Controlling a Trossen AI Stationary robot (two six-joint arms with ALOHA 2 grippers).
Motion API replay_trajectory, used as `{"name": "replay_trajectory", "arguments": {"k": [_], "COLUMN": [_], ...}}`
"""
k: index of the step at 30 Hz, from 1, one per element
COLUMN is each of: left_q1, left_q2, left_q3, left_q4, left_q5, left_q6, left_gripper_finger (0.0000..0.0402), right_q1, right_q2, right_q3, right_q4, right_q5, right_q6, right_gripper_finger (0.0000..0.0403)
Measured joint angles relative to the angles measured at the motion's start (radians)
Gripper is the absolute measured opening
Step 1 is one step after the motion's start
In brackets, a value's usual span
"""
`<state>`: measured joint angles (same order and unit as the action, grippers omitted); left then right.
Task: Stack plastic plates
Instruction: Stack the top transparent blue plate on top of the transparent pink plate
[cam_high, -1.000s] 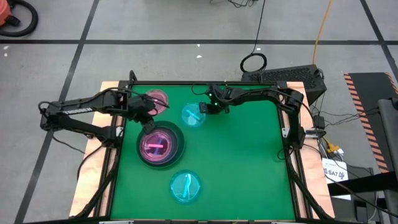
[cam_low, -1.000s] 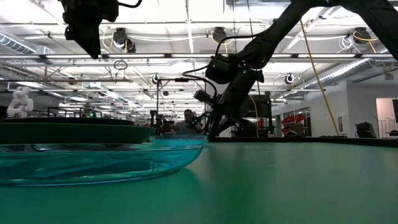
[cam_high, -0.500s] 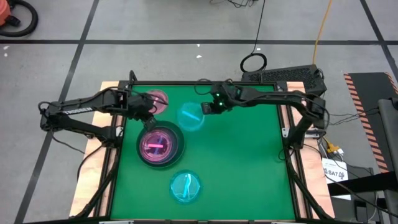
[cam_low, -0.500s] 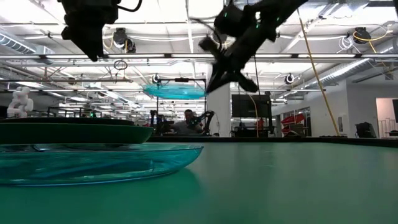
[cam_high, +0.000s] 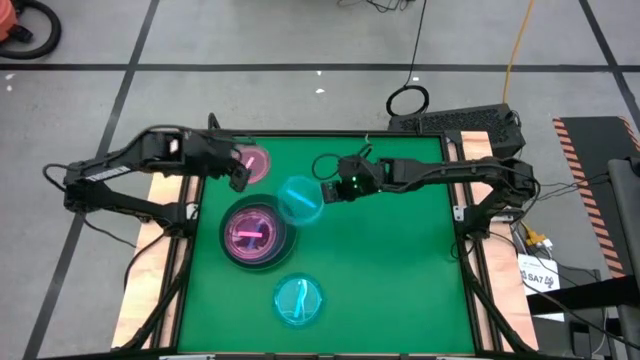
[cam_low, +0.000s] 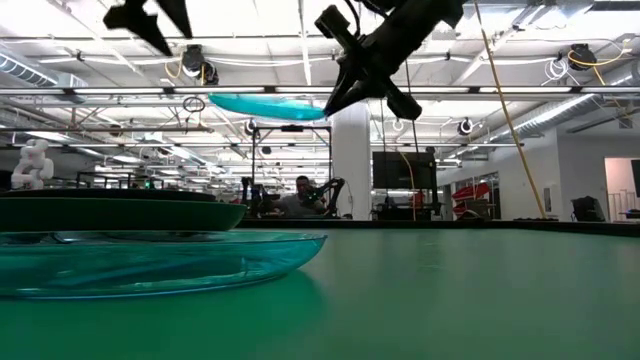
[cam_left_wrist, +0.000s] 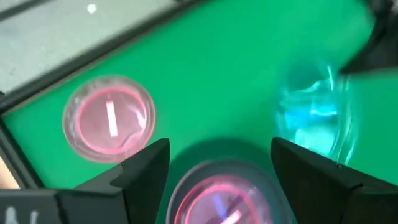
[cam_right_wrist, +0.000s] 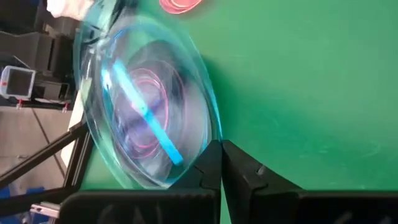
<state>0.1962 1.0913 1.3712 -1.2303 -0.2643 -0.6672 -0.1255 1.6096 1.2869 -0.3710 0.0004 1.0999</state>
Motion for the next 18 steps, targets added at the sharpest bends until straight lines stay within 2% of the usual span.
{"name": "replay_trajectory", "arguments": {"k": [4, 11, 18], "left_q1": [0.035, 0.104, 0.106], "left_q2": [0.0, 0.01, 0.103], "left_q3": [0.083, 0.092, 0.093], "left_q4": [-0.043, -0.064, -0.055], "left_q5": [-0.016, 0.147, 0.299], "left_q6": [-0.058, -0.032, -0.019], "left_gripper_finger": [0.0284, 0.0284, 0.0284], "right_q1": [0.042, 0.103, 0.113], "right_q2": [0.0, 0.0, 0.001], "right_q3": [0.0, 0.0, 0.0], "right_q4": [0.002, 0.042, 0.059], "right_q5": [0.033, 0.081, 0.082], "right_q6": [0.028, 0.067, 0.084], "right_gripper_finger": [0.0, 0.0, 0.0]}}
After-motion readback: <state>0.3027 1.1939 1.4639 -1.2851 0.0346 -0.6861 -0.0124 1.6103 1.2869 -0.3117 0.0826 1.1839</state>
